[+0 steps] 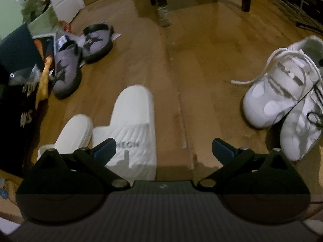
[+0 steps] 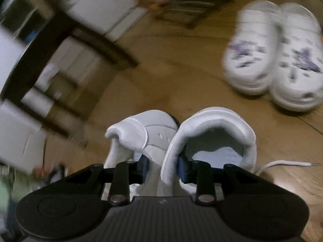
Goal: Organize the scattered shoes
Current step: 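Carry the sneakers beside the clogs and open the right tool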
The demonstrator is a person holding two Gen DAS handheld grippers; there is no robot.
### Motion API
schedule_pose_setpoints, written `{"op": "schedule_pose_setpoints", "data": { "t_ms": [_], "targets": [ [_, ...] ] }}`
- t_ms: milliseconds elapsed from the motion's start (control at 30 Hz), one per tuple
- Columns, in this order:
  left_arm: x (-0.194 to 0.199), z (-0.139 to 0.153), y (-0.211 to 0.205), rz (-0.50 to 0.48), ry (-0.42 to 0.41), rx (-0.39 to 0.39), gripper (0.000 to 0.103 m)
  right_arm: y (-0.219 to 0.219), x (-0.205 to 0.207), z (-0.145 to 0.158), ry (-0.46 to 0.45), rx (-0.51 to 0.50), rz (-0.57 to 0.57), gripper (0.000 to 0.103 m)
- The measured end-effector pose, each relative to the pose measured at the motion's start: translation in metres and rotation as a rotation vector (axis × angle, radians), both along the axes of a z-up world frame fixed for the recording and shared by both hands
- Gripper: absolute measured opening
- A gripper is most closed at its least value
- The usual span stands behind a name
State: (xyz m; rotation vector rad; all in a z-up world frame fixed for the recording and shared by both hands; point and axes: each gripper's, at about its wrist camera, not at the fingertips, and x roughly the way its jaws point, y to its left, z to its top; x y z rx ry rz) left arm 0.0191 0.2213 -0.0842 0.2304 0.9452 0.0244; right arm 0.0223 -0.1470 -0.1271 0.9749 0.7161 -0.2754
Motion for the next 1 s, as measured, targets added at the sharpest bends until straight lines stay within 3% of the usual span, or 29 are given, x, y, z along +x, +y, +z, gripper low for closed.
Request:
{"op": "schedule_pose_setpoints", "data": {
  "t_ms": [67,167,200,233,267,300,367,467,633,667,733,800,900,1000],
  "targets": [
    [0.003,0.001,-0.009,-0.025,-0.006,-0.006,0.103,-0.028,0.003,-0.009,0.032,0.063,-0.079,0.024],
    [0.012,-0.003,-0.023,-0.044,0.016,0.038,0.103,-0.043,0.013,-0.016,0.051,-0.006,-0.081,0.028],
    [0.015,-0.004,-0.025,-0.049,0.025,0.038,0.103,-0.046,0.014,-0.018,0.052,-0.025,-0.056,0.043],
    [0.015,-0.004,-0.027,-0.052,0.027,0.031,0.103,-0.049,0.014,-0.02,0.057,-0.026,-0.032,0.068],
    [0.015,-0.004,-0.028,-0.055,0.028,0.023,0.103,-0.051,0.014,-0.022,0.064,-0.02,-0.007,0.079],
    [0.016,-0.004,-0.03,-0.062,0.028,0.009,0.103,-0.053,0.012,-0.023,0.063,-0.009,0.012,0.083],
    [0.017,-0.003,-0.035,-0.078,0.028,-0.023,0.103,-0.066,0.008,-0.024,0.031,0.036,0.136,0.083],
    [0.024,-0.007,-0.045,-0.106,0.038,-0.079,0.103,-0.072,0.016,-0.019,0.018,0.005,0.305,0.085],
    [0.05,-0.026,-0.065,-0.129,0.107,-0.159,0.103,-0.091,0.023,-0.016,0.034,-0.2,0.472,0.082],
    [0.053,-0.029,-0.07,-0.136,0.115,-0.155,0.103,-0.092,0.027,-0.011,0.018,-0.218,0.51,0.08],
    [0.066,-0.037,-0.09,-0.159,0.125,-0.073,0.103,-0.093,0.036,0.001,-0.022,-0.236,0.595,0.057],
    [0.075,-0.041,-0.102,-0.185,0.128,-0.066,0.103,-0.082,0.05,0.015,-0.033,-0.277,0.684,0.05],
    [0.088,-0.051,-0.111,-0.187,0.145,-0.09,0.103,-0.067,0.078,0.024,-0.027,-0.381,0.704,0.05],
    [0.096,-0.059,-0.117,-0.182,0.157,-0.077,0.103,-0.042,0.116,0.01,0.063,-0.469,0.73,0.05]
  ]
}}
